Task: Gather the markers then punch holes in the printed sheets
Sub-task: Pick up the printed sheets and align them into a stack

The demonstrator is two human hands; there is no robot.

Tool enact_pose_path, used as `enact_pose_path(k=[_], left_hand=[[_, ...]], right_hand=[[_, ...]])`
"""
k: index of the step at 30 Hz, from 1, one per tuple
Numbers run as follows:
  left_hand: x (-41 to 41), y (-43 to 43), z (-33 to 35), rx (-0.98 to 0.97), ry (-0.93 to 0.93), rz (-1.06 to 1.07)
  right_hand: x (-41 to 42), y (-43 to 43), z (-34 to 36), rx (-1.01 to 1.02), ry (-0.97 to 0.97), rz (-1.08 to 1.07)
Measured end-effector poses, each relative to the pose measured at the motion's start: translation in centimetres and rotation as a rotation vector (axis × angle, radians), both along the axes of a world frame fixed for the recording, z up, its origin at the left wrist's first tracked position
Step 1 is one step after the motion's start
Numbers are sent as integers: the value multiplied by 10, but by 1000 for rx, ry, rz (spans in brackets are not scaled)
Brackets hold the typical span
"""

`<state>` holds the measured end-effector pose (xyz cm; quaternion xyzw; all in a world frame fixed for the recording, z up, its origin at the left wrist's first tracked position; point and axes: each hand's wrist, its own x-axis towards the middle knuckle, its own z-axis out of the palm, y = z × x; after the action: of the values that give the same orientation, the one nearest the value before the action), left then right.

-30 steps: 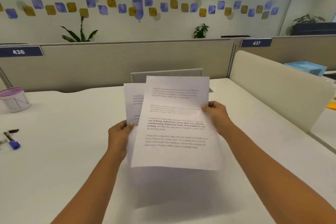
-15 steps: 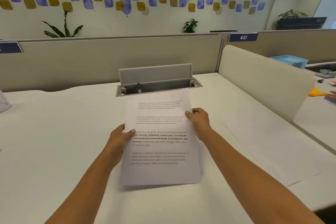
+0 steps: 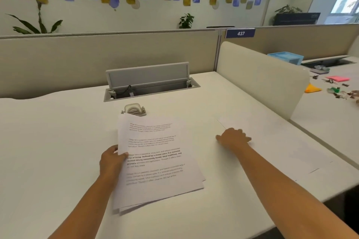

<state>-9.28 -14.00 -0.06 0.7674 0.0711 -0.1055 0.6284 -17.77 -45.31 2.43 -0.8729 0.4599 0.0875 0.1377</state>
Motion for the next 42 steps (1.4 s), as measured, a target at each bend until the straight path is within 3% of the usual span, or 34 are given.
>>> enact_pose_path(k=[5, 12, 18, 22, 27, 35, 42], left_hand=[[-2, 0, 3, 127, -63, 96], [-4, 5, -1, 72, -48, 95], [-17, 6, -1, 99, -169, 82], [-17, 6, 0, 78, -165, 88], [-13, 8, 3, -29, -89, 131], [-2, 12, 4, -109, 23, 110], [-1, 17, 14, -139, 10, 90]], right_hand=[[3, 8, 2, -47, -57, 145], [14, 26, 4, -270, -18, 330], [19, 32, 4, -388, -3, 422], [24, 38, 13, -356, -152, 407], [36, 60, 41, -234, -447, 349], [60, 79, 103, -29, -691, 311], [65, 77, 142, 654, -1078, 276]])
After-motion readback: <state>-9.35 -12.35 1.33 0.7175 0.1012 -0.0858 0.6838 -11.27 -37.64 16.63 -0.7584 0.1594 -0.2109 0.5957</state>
